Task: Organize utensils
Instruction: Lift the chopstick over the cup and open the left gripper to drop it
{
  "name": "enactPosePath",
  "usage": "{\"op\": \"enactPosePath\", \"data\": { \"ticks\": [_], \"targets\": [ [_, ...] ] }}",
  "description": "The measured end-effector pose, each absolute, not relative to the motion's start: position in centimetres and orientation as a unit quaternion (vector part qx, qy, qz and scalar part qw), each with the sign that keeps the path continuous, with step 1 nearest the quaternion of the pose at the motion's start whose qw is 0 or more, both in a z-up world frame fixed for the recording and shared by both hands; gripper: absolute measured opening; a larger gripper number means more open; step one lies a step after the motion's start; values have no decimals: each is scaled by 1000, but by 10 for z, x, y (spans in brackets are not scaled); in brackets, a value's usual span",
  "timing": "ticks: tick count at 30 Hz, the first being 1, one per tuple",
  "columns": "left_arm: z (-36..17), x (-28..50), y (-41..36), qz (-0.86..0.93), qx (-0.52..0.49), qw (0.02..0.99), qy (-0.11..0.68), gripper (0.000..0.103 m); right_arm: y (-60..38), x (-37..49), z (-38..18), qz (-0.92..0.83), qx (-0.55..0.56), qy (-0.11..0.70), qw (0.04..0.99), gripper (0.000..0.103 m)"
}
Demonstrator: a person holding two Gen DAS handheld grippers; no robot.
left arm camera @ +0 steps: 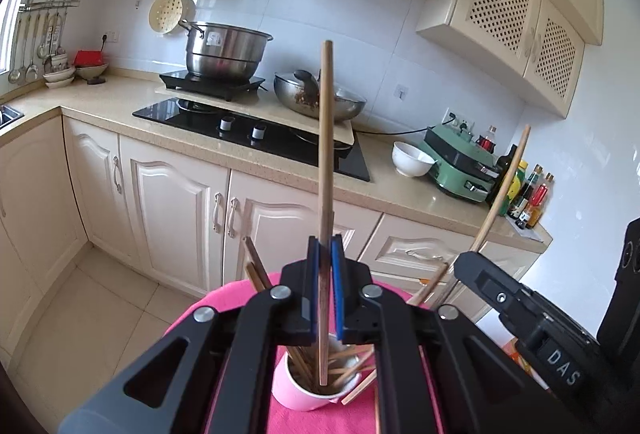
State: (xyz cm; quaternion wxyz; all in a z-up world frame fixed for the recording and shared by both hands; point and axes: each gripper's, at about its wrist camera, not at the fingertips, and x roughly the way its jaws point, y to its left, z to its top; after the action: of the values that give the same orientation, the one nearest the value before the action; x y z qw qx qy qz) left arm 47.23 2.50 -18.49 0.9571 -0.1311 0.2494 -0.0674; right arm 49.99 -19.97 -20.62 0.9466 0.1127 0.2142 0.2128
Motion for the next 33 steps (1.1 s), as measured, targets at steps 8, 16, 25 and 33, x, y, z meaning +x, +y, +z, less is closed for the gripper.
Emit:
{"op": "enactPosePath", "data": {
  "ticks": [8,16,25,33],
  "targets": [
    [-210,487,26,-71,-124,955,261,6,-185,508,-221,205,75,206,954,7],
    [-231,487,23,-75,-113,953,272,6,-176,506,-244,203,38,225,952,7],
    [-249,483,24,-80,-113,940,312,6,-178,500,-255,199,28,247,948,7],
    [-252,475,22,-87,-126,929,336,26,-181,497,-262,202,34,266,942,7]
  ]
}}
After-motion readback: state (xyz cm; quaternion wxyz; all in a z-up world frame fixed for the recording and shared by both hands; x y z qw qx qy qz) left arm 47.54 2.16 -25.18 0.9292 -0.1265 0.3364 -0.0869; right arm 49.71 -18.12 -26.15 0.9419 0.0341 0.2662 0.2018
